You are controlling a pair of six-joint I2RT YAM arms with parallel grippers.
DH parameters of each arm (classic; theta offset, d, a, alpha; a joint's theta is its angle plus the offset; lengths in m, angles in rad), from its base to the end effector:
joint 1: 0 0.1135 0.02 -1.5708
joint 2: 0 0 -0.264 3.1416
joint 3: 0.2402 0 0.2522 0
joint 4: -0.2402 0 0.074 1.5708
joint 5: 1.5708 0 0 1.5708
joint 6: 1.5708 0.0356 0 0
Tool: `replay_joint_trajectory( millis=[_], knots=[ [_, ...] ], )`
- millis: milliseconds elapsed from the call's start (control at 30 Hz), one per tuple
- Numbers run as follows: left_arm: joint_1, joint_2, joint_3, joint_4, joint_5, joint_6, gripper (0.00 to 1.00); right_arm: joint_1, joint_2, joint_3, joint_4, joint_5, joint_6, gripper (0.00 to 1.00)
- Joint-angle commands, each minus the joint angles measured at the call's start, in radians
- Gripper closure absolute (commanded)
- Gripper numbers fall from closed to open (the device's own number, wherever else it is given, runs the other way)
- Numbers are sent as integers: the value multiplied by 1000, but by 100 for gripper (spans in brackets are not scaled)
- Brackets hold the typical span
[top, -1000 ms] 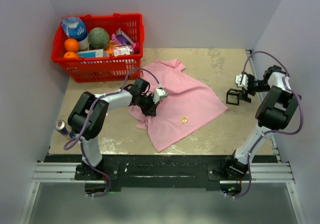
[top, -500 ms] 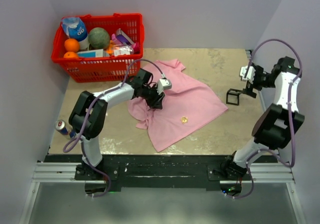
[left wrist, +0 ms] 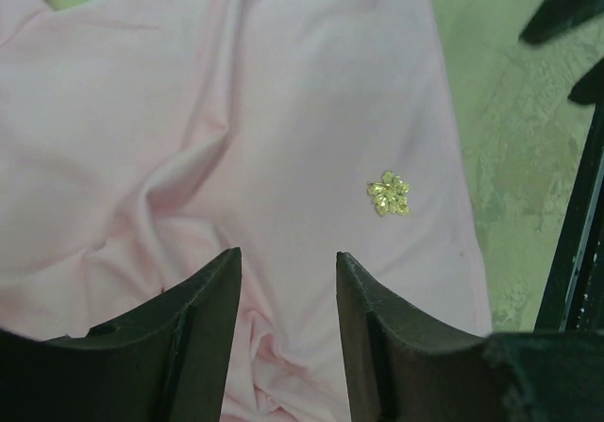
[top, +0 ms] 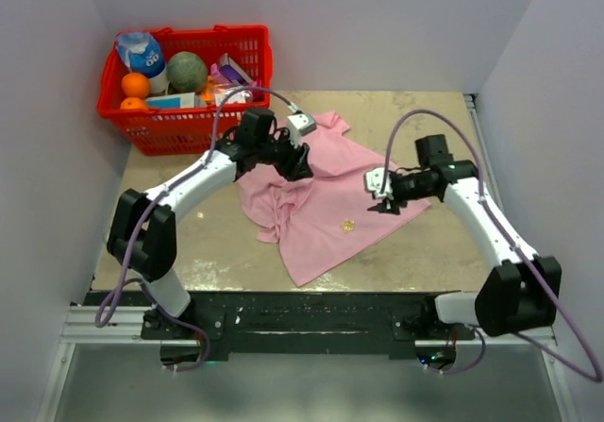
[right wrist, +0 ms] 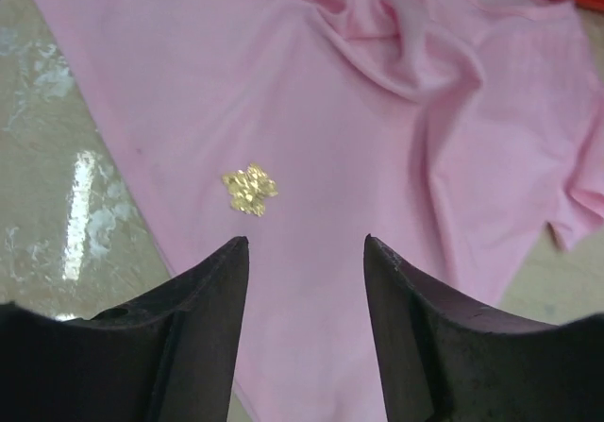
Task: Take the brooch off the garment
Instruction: Place the brooch box at the center of the board, then pick up the brooch from the clothes.
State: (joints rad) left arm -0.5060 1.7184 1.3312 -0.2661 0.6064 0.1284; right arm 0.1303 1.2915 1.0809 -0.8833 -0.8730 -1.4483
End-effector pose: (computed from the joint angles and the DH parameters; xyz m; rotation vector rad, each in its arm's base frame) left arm 0.3316 -0.2069 0.2749 1.0095 1.9849 -0.8803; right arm 0.2382 0.0587 0.2887 -1.7425 1.3765 0.4854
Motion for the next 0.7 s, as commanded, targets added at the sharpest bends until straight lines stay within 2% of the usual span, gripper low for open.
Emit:
replay_joint_trajectory(
  millis=[0, 167, 267, 467, 667],
  knots=[
    [116, -117, -55, 57, -59, -180, 50, 159, 107, -21, 133, 52, -47, 48],
    [230, -216, -128, 54, -5, -234, 48, 368, 253, -29, 173, 179, -179, 49],
    [256, -275, -156, 64, 7, -233, 48, 422, 334, -6, 167, 242, -233, 54],
    [282, -384, -210, 88, 42, -243, 48, 423, 423, 62, 110, 350, -305, 64],
    [300, -413, -236, 88, 56, -220, 48, 390, 430, 114, 9, 402, -400, 65]
  ],
)
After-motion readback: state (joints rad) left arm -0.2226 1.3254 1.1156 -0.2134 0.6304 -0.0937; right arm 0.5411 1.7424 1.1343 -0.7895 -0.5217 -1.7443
